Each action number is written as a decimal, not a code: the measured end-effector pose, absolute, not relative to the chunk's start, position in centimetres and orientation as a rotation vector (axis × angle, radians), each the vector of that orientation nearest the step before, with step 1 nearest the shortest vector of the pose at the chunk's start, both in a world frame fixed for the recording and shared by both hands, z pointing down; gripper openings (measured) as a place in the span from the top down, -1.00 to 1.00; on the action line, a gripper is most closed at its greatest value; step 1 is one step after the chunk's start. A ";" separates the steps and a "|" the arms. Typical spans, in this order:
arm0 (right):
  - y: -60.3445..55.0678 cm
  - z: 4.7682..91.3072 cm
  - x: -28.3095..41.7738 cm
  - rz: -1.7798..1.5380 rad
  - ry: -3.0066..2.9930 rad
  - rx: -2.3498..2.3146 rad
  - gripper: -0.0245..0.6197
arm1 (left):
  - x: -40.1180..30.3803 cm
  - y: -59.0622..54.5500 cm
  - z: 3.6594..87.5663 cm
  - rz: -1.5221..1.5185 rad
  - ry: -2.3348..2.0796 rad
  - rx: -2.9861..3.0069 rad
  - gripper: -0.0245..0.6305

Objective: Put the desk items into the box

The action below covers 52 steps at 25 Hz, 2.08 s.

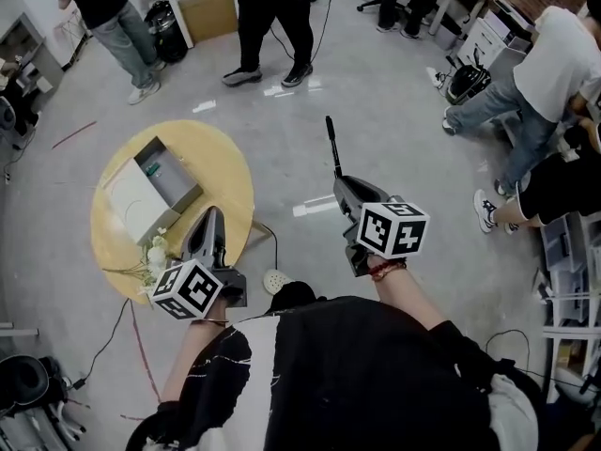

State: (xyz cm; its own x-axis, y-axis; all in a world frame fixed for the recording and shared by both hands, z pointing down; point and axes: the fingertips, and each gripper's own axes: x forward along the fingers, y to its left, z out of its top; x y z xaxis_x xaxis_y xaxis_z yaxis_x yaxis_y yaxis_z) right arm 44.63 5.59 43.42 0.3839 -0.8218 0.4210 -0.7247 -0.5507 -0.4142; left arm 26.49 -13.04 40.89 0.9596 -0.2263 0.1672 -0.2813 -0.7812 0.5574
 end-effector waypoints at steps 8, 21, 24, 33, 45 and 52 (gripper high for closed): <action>-1.7 43.1 46.9 -0.903 1.519 -2.449 0.73 | 27.5 -19.0 41.3 0.100 -0.453 2.482 0.89; -16.0 42.5 47.3 -0.935 1.756 -2.340 0.73 | 25.6 -29.5 39.6 0.039 -0.648 2.480 0.89; -19.4 42.2 46.7 -0.938 1.823 -2.306 0.73 | 23.8 -32.1 39.4 -0.001 -0.722 2.436 0.89; -27.6 42.6 43.0 -0.977 2.012 -2.210 0.73 | 17.4 -36.6 39.3 -0.070 -0.916 2.355 0.89; -34.5 47.4 35.9 -1.168 2.264 -2.119 0.73 | 8.4 -37.8 40.3 -0.132 -1.145 2.227 0.89; -35.6 50.4 32.0 -1.347 2.343 -1.981 0.73 | 3.6 -36.4 40.8 -0.178 -1.283 2.147 0.89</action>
State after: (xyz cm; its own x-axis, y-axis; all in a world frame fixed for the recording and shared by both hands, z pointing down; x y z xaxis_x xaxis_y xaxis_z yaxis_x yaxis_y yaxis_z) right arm 32.03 -35.60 50.43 -0.2868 -0.7342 0.6154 -0.9011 -0.0112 -0.4334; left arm 3.65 -36.45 40.82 0.5182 -0.8331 0.1933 -0.7492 -0.3331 0.5726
